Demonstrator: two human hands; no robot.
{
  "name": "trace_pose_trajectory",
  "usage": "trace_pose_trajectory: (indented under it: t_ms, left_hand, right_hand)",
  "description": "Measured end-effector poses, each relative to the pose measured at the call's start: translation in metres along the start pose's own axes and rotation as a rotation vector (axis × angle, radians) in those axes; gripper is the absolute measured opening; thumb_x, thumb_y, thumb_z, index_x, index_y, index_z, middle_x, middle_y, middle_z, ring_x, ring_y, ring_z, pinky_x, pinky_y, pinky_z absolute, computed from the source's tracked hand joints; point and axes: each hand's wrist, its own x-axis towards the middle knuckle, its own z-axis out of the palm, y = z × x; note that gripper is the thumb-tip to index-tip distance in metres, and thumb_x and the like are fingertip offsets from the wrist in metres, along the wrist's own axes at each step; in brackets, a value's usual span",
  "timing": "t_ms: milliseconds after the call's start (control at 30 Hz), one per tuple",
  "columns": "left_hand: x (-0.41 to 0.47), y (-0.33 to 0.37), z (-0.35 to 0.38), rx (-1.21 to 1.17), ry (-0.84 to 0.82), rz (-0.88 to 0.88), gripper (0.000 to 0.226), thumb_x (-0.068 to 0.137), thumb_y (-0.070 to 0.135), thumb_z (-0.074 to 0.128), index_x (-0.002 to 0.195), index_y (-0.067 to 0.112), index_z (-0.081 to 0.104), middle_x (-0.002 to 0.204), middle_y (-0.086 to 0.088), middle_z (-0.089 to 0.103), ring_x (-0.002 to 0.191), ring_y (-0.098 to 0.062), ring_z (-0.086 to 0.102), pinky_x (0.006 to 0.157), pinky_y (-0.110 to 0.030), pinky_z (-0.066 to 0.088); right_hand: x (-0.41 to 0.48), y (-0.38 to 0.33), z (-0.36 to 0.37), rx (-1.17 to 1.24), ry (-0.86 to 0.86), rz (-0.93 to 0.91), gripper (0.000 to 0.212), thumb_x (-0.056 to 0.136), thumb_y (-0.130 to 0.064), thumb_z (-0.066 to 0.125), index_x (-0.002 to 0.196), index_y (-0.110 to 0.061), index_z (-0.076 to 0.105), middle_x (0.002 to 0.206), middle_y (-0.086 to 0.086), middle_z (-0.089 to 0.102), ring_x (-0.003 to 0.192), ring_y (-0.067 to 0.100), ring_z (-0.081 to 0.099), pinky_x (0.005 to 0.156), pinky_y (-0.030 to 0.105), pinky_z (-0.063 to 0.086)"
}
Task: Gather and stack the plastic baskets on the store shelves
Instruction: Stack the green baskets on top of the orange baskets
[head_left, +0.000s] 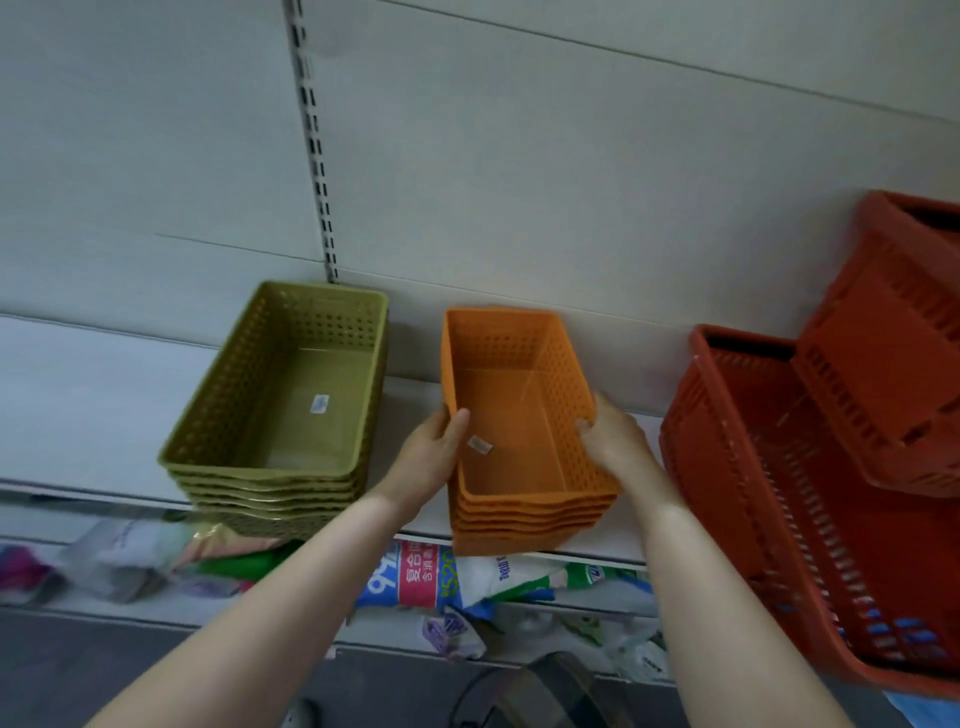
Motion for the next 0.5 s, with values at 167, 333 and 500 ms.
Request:
trace_pose_trajectory:
  t_ms: [167, 333, 500]
  left_hand:
    - [-0.016, 0.015, -0.038, 0.462, 0.158, 0.243, 0.049, 0.096, 0.024, 0.055, 0.145, 0.018, 0.047, 0.153, -0.006, 0.042, 0.140, -0.022, 0.040, 0.114, -0.029, 0.030]
    - [-0.023, -0.005, -0.132, 0.790, 0.405, 0.356, 0.040, 0.089, 0.017, 0.063, 0.129, 0.011, 0.063, 0.142, -0.016, 0.054, 0.133, -0.036, 0.046, 0.112, -0.036, 0.031]
    - [-0.019, -0.041, -0.218, 0.906, 0.466, 0.090, 0.050, 0.092, 0.025, 0.050, 0.139, 0.008, 0.051, 0.147, -0.025, 0.044, 0.134, -0.045, 0.042, 0.110, -0.050, 0.035]
  right_hand:
    - [0.015, -0.006, -0.004, -0.143, 0.067, -0.036, 0.037, 0.093, -0.024, 0.058, 0.130, -0.019, 0.057, 0.125, 0.015, 0.066, 0.115, 0.036, 0.061, 0.089, 0.040, 0.047]
    - [0.012, -0.031, 0.005, -0.245, 0.183, 0.035, 0.039, 0.094, -0.021, 0.054, 0.133, -0.017, 0.052, 0.126, 0.020, 0.063, 0.117, 0.040, 0.058, 0.092, 0.042, 0.046]
    - [-0.038, -0.112, 0.048, -0.091, 0.613, -0.342, 0.048, 0.092, -0.012, 0.056, 0.139, -0.008, 0.049, 0.135, 0.019, 0.057, 0.127, 0.039, 0.049, 0.108, 0.044, 0.036]
